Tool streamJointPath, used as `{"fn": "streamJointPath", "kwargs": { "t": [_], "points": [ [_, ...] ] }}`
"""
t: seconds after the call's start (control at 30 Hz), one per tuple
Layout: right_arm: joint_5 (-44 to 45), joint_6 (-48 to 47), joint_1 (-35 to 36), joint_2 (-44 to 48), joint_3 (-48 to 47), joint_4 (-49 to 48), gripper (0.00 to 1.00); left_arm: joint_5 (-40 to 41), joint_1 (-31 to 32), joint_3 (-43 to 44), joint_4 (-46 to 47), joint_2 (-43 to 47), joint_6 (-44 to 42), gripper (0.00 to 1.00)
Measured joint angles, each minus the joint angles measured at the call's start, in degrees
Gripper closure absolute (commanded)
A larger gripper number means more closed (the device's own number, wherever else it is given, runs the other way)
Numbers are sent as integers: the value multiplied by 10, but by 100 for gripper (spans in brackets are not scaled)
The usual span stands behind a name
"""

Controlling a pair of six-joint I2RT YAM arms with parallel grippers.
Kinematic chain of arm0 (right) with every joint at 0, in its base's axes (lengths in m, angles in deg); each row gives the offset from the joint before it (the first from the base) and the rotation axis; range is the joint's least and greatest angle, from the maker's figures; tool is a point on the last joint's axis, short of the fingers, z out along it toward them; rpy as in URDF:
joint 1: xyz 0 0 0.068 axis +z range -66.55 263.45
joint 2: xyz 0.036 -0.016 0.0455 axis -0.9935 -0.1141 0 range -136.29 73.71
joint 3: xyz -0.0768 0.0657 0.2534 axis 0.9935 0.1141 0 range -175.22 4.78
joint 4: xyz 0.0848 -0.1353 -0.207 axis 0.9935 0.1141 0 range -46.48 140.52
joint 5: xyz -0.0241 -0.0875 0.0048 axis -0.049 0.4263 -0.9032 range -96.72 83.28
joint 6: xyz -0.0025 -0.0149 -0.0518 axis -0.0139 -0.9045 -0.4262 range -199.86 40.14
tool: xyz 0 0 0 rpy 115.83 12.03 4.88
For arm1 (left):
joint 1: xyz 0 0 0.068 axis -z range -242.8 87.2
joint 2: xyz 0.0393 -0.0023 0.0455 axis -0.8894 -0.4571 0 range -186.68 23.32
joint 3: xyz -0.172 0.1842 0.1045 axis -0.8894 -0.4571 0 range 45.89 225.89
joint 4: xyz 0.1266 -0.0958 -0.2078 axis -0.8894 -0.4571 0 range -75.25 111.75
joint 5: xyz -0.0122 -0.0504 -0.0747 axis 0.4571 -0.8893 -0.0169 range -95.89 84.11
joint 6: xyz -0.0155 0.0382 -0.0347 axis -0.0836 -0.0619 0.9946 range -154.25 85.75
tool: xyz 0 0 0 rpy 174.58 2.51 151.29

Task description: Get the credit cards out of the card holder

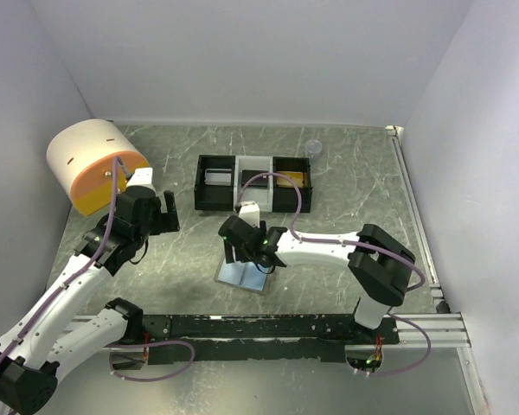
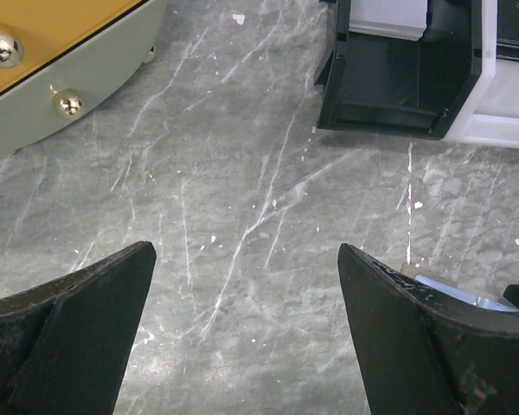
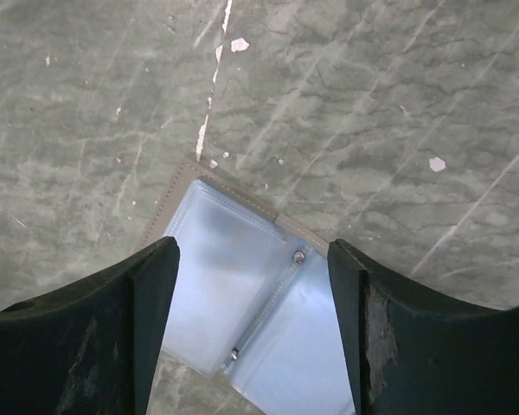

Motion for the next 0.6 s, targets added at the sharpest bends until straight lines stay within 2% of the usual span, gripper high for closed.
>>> {"fn": "streamJointPath", "kwargs": {
  "t": [0.6],
  "points": [
    [21, 64, 32, -71, -39, 14, 26, 6, 0, 0, 0, 0, 0, 1]
  ]
}}
